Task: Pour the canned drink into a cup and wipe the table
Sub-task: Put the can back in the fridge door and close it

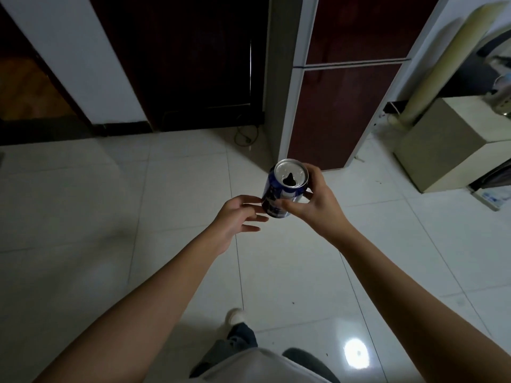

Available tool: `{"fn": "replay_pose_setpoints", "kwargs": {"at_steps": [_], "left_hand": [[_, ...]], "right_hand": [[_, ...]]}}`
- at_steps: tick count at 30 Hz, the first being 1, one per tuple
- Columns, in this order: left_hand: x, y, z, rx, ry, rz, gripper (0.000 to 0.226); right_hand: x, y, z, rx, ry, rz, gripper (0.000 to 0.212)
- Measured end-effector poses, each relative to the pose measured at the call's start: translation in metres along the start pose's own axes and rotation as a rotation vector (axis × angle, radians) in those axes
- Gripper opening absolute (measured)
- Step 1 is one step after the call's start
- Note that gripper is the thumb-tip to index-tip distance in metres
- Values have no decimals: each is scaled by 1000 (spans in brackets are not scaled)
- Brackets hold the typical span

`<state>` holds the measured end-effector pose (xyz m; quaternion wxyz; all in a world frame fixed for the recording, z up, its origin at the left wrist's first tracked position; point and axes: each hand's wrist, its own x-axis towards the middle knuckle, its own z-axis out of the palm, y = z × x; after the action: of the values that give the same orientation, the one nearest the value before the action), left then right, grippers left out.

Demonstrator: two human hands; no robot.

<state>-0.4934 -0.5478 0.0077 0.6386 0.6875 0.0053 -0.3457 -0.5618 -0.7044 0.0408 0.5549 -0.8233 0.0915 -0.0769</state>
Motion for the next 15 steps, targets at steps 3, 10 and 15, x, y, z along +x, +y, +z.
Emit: {"fn": "replay_pose_setpoints", "kwargs": {"at_steps": [3, 10, 15], "left_hand": [[42, 29, -16, 2, -8, -1, 34], [139, 82, -33, 26, -52, 18, 34], [215, 114, -35, 49, -56, 21, 34]], "right_hand": [[50, -5, 2, 4, 12, 8, 69], [157, 1, -7, 19, 43, 13, 70], [236, 20, -19, 31, 60, 23, 69]]}}
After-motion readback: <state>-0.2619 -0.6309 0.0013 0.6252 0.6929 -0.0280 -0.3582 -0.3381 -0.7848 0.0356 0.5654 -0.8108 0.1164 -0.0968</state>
